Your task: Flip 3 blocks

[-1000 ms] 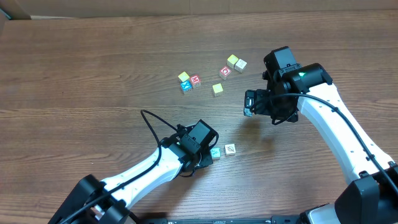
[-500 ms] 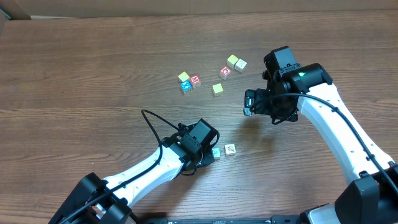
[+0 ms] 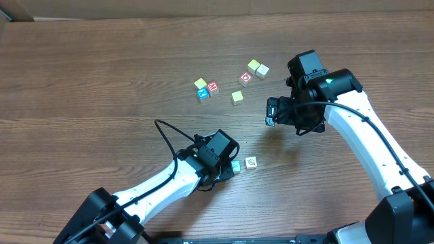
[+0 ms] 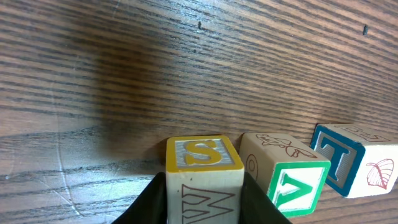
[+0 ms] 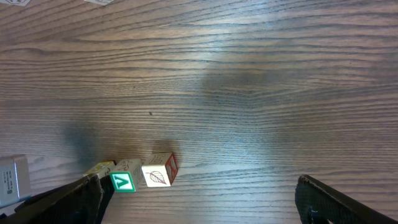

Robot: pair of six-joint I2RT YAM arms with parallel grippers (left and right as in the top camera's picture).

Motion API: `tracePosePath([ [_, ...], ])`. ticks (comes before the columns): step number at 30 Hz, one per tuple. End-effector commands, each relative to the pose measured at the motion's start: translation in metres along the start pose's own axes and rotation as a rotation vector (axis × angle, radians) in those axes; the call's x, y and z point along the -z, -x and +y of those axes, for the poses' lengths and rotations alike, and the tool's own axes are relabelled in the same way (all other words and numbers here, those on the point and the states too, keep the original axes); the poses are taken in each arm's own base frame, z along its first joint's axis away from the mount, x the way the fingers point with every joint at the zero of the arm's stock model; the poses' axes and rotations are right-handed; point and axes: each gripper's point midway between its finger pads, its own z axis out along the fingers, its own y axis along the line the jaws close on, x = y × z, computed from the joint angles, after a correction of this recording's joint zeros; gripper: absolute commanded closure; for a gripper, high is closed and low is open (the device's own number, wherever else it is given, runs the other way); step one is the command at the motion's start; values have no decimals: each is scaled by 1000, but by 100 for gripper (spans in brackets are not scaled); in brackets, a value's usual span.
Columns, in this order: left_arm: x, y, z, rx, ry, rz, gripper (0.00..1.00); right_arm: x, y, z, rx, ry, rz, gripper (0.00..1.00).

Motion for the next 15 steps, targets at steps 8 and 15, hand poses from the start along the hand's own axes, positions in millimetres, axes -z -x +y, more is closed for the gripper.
tracePosePath([
  [8, -4, -2, 1, 1, 7, 6, 64, 7, 0, 3, 14, 19, -22, 0],
  [15, -4, 3, -3, -15, -7, -14, 62, 7, 0, 3, 14, 19, -21, 0],
])
